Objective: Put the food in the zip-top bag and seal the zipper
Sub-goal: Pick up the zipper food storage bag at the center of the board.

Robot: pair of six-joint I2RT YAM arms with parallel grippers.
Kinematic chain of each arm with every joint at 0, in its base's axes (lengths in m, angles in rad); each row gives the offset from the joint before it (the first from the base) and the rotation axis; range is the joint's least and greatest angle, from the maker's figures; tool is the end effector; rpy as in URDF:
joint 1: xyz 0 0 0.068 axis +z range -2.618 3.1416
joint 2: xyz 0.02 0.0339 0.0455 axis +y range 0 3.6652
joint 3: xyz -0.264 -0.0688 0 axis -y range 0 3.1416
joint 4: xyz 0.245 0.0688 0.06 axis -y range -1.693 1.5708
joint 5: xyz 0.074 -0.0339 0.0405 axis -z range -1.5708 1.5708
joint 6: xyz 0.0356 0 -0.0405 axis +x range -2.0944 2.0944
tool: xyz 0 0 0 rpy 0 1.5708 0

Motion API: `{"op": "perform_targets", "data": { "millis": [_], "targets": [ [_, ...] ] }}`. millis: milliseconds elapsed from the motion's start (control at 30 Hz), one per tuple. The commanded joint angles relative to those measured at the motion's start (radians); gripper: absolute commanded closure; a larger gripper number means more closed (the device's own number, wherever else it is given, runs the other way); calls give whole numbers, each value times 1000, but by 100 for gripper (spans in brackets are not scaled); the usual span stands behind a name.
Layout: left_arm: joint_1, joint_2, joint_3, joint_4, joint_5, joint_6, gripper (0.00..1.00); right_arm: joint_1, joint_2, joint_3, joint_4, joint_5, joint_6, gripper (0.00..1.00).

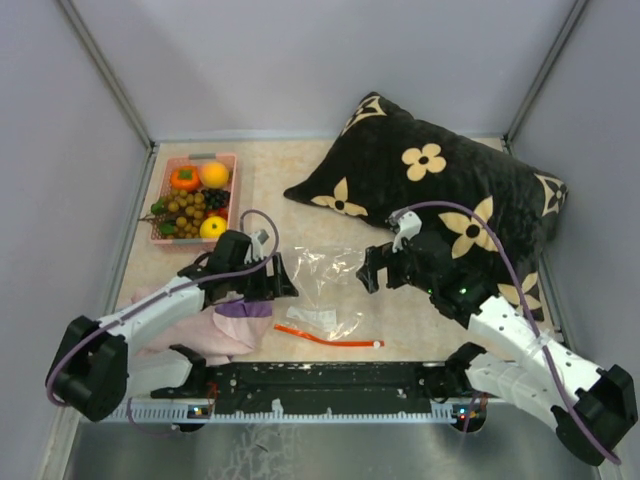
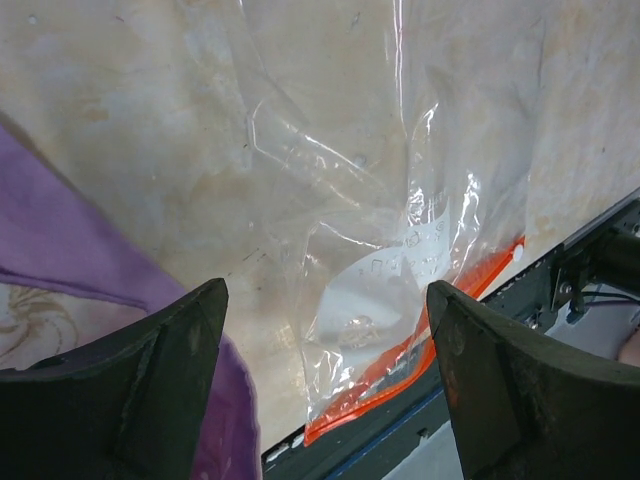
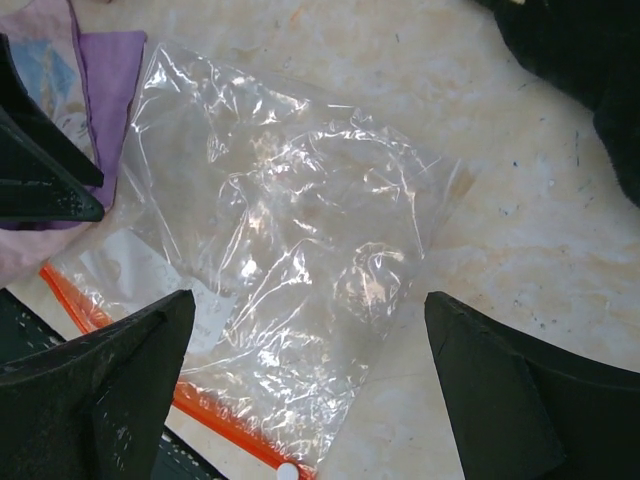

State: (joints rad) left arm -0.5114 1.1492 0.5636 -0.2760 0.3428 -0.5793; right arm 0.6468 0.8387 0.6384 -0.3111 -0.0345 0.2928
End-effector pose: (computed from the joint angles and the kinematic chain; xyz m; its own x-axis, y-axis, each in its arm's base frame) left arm 0.1854 -0.1178 0.1874 -0.9106 -0.0802 -0.4053 0.1832 0.8010 -0.5700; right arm 0.1518 0.1162 0.2663 -0.5547 -0.0574 -0.8301 -0.4869 0.8314 0.2679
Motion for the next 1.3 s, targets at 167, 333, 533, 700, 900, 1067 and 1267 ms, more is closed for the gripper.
{"op": "perform_targets", "data": {
  "millis": [167, 333, 533, 700, 900, 1067, 1267],
  "targets": [
    [-31, 208, 72, 166, -37, 39, 24, 43, 43, -63, 137, -93, 6, 1],
    [-29, 337, 209, 156, -80, 111, 50, 98, 84, -67, 151, -73, -21, 1],
    [-29, 468, 344, 142, -84, 214, 74, 168, 122, -51, 164, -29, -70, 1],
    [-29, 554, 425, 135, -42, 255, 89, 251, 196, -14, 143, 37, -128, 1],
    [-29, 589, 446, 137, -24, 248, 86, 365, 268, 18, 138, 136, -167, 1],
    [-29, 604, 445, 150, -6, 236, 84, 446, 348, 56, 134, 203, -195, 4],
    [-29, 613, 455, 149, 2, 233, 82, 511, 446, 83, 137, 284, -217, 19]
  ]
}}
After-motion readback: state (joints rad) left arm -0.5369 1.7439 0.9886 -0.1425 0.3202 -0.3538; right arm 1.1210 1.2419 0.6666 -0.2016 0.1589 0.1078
